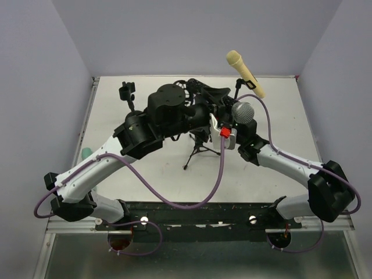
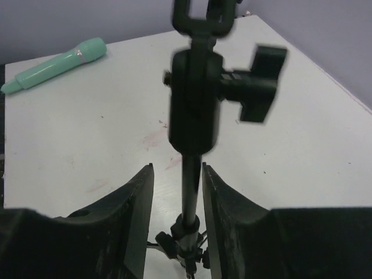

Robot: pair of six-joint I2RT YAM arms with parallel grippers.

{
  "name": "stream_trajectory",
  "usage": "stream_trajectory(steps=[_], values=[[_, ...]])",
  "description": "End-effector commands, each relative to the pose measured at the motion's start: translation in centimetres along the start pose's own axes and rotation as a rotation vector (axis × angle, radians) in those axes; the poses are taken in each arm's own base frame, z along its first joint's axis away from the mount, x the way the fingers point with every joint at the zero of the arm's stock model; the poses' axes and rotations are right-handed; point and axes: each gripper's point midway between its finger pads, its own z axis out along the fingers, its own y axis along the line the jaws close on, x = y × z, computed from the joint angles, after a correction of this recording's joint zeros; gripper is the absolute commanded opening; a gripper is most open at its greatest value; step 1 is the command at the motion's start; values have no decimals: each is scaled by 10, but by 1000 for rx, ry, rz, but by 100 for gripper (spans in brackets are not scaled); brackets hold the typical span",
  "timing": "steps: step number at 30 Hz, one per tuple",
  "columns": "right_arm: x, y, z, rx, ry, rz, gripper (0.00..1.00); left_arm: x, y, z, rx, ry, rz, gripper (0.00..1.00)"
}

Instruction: Remove the microphone from the stand

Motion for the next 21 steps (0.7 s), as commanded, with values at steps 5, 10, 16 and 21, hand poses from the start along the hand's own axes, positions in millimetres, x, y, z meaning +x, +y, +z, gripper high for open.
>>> stream_trajectory(steps=[5,10,16,21], values=[[-10,20,-44,-11,105,-46,65,32,66,-105,-307,238,29,0],[-28,18,-75,62,130,-75,76,89,65,-163,-392,435,-309,0],[-26,28,-104,71,221,-51,77,161,-23,-216,-430,694,-810,0],[-26,24,-116,101,260,-87,77,198,-154,-236,-349,903,-1118,0]])
